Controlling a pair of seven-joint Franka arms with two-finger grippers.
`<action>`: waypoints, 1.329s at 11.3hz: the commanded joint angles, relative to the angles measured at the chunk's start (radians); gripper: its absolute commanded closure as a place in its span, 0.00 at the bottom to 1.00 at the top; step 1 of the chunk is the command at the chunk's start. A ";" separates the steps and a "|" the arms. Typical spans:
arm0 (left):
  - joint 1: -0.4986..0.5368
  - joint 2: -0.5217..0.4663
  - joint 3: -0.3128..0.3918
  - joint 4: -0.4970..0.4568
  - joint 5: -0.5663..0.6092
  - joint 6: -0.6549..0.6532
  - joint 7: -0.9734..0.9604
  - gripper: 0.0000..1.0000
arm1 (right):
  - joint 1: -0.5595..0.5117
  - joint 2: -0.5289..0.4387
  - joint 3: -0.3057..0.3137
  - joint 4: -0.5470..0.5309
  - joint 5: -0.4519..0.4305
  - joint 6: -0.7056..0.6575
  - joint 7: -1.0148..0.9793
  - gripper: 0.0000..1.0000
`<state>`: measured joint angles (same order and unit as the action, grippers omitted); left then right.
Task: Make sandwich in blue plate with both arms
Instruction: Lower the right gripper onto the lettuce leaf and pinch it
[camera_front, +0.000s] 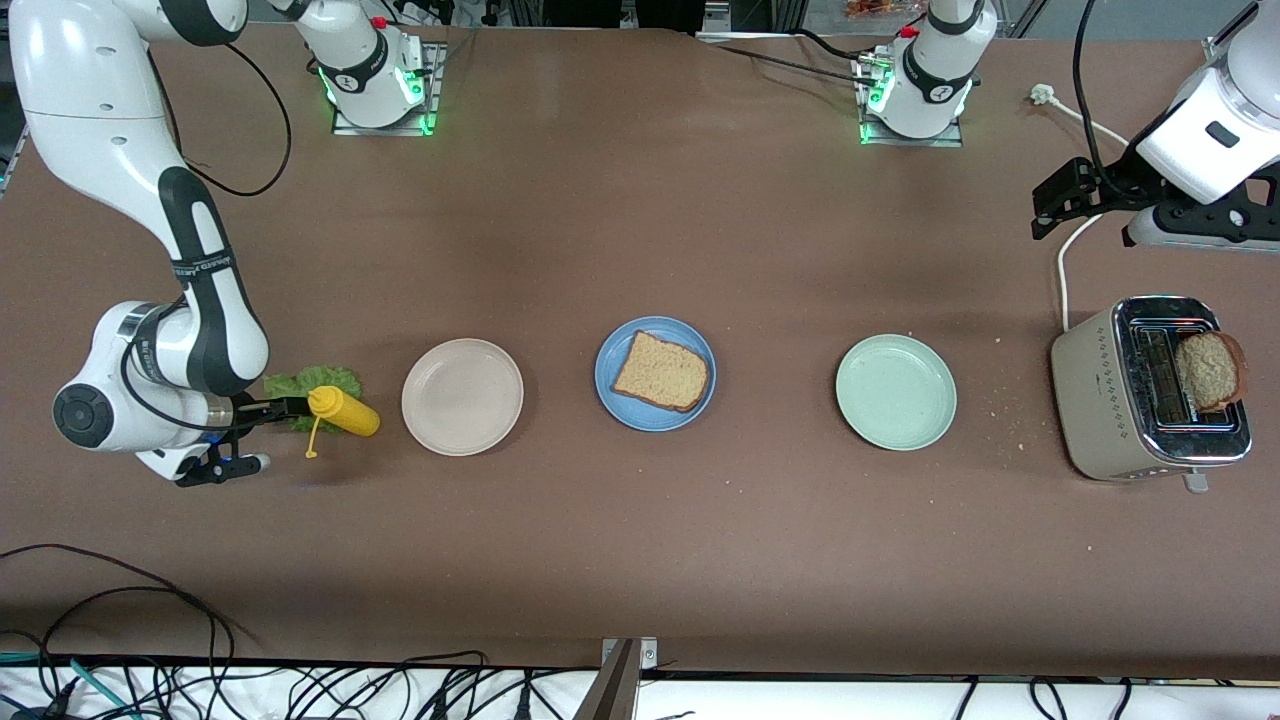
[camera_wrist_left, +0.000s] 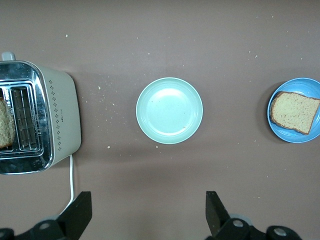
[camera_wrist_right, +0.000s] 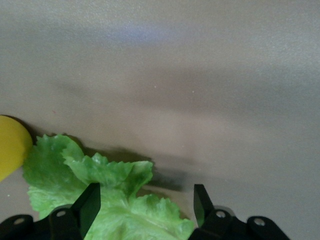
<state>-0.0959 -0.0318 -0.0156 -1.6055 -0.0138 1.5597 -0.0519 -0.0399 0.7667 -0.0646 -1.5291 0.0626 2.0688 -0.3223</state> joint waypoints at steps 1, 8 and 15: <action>-0.007 0.006 0.013 0.015 -0.026 -0.021 0.011 0.00 | -0.018 0.008 0.015 0.009 0.017 0.004 -0.029 0.60; -0.004 0.006 0.011 0.016 -0.032 -0.021 0.012 0.00 | -0.014 -0.242 0.040 -0.132 0.017 -0.041 -0.072 1.00; -0.002 0.012 0.014 0.015 -0.031 -0.021 0.014 0.00 | -0.015 -0.090 0.045 -0.125 0.019 0.089 -0.072 0.00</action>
<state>-0.0958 -0.0272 -0.0128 -1.6052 -0.0166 1.5535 -0.0518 -0.0416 0.6276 -0.0298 -1.6581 0.0660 2.1016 -0.3708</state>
